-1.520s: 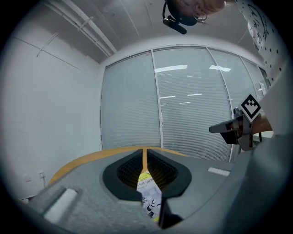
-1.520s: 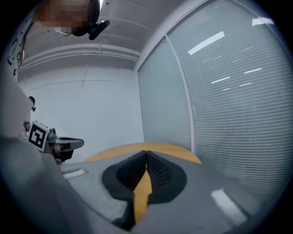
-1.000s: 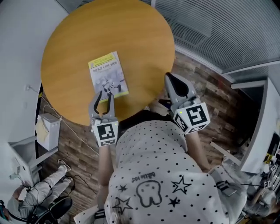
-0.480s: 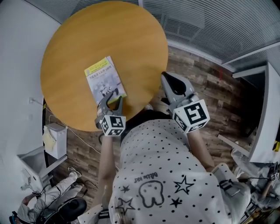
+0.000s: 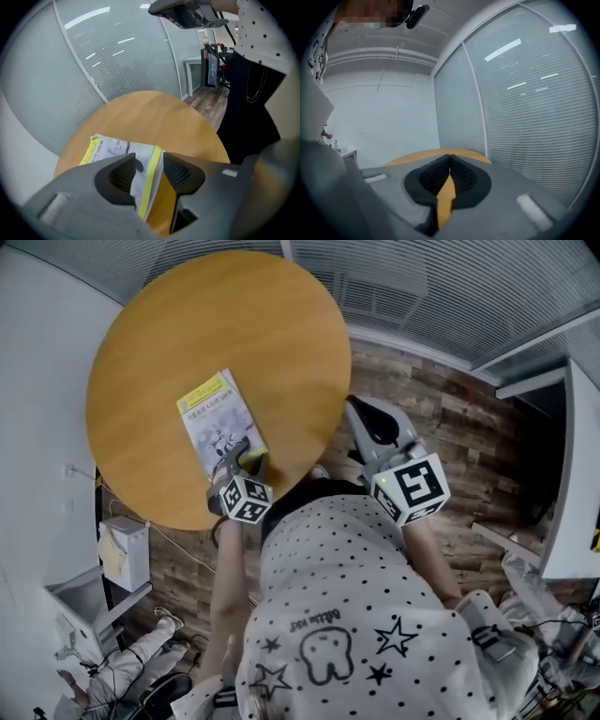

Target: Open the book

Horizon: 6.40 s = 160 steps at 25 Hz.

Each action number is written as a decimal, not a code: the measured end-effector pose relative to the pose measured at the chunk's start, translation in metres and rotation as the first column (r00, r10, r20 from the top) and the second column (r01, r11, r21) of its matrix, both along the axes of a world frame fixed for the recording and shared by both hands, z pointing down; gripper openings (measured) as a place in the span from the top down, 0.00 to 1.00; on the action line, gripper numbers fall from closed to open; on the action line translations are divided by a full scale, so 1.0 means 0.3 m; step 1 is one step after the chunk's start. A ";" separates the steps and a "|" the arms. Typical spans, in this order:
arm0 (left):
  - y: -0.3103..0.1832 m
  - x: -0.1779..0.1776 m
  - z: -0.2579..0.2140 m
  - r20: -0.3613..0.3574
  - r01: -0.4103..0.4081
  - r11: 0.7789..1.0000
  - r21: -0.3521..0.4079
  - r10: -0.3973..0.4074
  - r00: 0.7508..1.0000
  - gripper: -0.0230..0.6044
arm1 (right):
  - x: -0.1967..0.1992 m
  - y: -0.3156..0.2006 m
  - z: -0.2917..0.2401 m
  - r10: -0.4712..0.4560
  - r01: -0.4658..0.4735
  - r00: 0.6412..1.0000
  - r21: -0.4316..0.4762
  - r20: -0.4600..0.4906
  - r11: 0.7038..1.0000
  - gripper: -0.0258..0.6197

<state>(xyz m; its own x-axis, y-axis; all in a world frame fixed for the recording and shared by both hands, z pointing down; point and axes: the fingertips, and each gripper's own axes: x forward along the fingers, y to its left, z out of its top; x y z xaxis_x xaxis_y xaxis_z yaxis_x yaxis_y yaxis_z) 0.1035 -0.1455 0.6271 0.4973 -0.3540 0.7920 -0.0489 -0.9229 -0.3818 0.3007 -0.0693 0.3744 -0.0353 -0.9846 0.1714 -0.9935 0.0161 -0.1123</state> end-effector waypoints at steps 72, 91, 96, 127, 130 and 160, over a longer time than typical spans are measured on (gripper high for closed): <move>-0.338 -0.695 -0.316 -0.531 0.684 0.573 -0.452 -0.789 0.310 0.93 | -0.477 -0.114 -0.055 -0.029 0.028 0.999 -0.034 -0.023 0.999 0.95; -0.311 -0.927 -0.204 -0.445 0.723 0.334 -0.605 -0.895 0.041 0.93 | -0.607 -0.216 -0.056 -0.106 0.105 0.994 -0.044 -0.028 0.994 0.95; -0.293 -0.960 -0.143 -0.404 0.731 0.280 -0.623 -0.915 0.007 0.93 | -0.615 -0.224 -0.059 -0.113 0.111 0.993 -0.049 -0.038 0.993 0.95; -0.330 -0.954 0.047 -0.251 0.805 0.362 -0.470 -0.929 0.272 0.86 | -0.693 -0.329 -0.019 -0.135 0.133 0.991 -0.069 -0.023 0.989 0.95; -0.322 -0.956 0.050 -0.236 0.795 0.357 -0.490 -0.933 0.273 0.83 | -0.701 -0.339 -0.014 -0.140 0.138 0.990 -0.070 -0.018 0.988 0.95; -0.427 -0.949 -0.456 -0.628 0.649 0.540 -0.536 -0.769 0.121 0.95 | -0.705 -0.353 -0.021 -0.131 0.129 0.991 -0.064 -0.036 0.990 0.95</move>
<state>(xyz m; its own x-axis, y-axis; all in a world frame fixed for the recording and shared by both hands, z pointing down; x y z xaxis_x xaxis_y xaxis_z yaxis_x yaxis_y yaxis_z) -0.1813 -0.2736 0.4903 0.4258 -0.8447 0.3243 -0.8914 -0.3302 0.3104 0.0893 -0.1752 0.3682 -0.1542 -0.9596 0.2355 -0.9872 0.1397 -0.0770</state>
